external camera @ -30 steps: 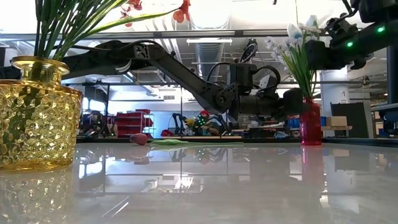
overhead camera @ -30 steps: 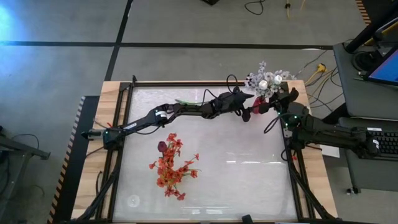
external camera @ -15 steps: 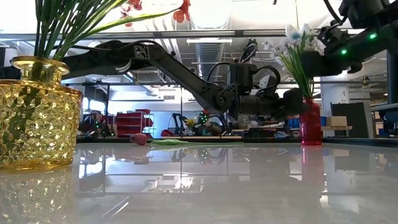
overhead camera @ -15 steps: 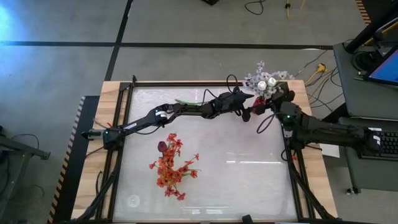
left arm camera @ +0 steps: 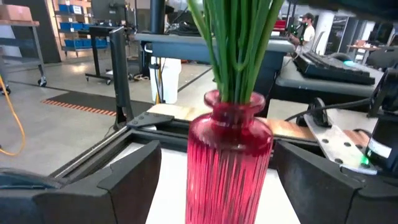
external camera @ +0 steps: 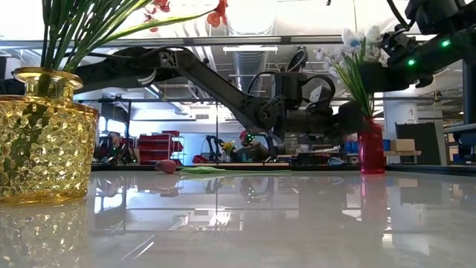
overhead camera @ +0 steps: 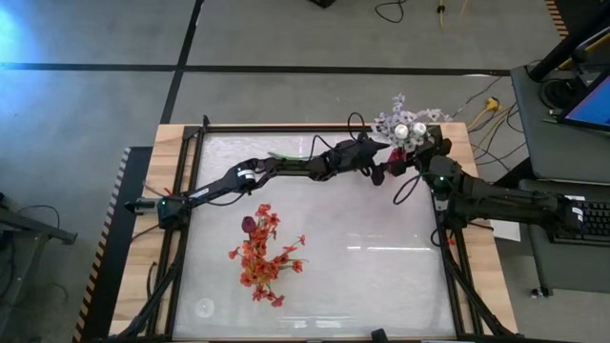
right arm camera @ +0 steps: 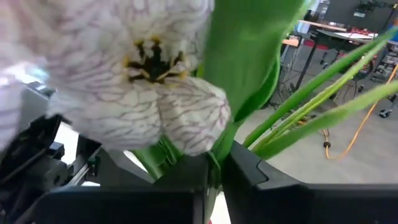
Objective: Sort flowers into vase by color
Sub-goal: Put the white tulip into the red vase
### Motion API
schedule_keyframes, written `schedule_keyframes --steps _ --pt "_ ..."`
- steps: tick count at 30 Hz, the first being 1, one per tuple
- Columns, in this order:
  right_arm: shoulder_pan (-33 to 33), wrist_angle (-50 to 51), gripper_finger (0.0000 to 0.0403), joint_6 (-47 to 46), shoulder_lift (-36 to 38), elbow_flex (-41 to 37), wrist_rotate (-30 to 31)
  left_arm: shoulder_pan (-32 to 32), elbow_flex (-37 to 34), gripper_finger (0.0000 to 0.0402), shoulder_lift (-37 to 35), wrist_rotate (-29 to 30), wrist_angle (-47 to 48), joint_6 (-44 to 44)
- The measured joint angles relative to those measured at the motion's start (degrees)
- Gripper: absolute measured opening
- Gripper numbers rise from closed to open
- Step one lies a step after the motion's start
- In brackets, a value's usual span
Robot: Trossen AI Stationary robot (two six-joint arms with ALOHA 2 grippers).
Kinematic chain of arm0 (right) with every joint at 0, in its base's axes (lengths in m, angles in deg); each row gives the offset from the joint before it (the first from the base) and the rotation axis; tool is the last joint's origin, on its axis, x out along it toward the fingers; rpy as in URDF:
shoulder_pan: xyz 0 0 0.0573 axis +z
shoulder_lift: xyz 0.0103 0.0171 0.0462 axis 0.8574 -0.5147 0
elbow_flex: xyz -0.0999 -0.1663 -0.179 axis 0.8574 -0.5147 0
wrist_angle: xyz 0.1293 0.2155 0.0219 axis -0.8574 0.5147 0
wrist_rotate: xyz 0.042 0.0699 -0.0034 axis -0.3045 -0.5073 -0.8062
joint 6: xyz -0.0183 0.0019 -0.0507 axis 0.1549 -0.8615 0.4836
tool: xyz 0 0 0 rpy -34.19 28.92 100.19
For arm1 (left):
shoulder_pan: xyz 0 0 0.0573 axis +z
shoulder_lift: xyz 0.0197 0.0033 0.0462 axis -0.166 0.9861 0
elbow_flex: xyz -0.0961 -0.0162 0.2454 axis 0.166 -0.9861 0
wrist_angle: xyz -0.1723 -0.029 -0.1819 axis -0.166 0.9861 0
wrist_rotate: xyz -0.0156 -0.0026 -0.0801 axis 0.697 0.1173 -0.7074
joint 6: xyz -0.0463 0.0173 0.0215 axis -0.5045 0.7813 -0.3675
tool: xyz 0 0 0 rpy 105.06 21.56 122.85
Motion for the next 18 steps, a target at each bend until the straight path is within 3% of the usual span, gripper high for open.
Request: schedule_keyframes --steps 18 --pt "0.0 0.1 0.0157 0.0 1.2 0.0 -0.1 0.1 0.0 0.0295 -0.9 0.0 2.4 -1.3"
